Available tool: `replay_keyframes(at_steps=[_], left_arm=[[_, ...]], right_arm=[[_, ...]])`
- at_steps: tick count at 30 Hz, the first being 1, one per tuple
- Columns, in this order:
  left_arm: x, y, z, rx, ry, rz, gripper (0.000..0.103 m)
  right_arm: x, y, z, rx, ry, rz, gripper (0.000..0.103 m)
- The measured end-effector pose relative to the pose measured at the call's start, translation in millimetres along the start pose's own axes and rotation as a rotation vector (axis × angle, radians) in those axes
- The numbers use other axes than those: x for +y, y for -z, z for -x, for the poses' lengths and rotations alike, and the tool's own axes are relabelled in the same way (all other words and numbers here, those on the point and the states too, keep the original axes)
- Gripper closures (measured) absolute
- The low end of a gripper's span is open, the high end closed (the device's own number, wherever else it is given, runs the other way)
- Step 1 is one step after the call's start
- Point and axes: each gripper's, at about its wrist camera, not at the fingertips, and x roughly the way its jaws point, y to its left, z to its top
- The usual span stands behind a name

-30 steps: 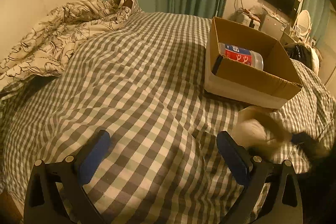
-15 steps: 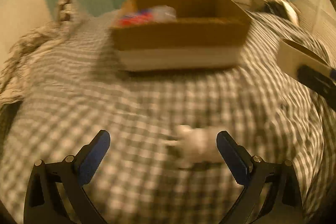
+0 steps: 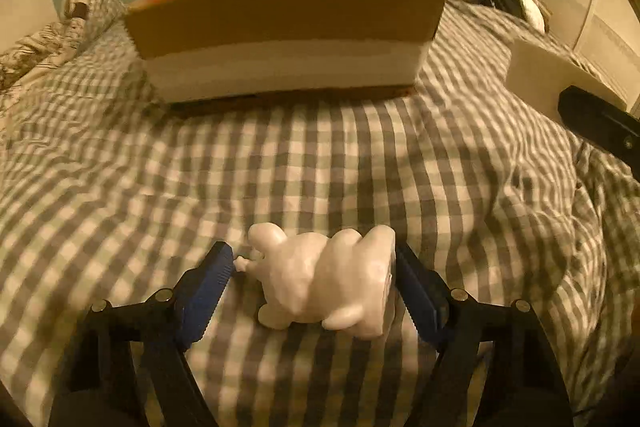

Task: Organize objects
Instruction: 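Grasp the white figurine from the bed with the left tool, then carry the cardboard ring and figurine into the box and open both tools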

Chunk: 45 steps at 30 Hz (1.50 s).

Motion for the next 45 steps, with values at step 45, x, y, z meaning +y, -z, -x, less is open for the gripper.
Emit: replay_keyframes(at_steps=[45], left_arm=[[71.1, -246.7, -5.2, -0.199, -0.028, -0.034, 0.020]], right_arm=[[16.4, -200.6, -92.4, -0.126, -0.125, 0.045, 0.021]])
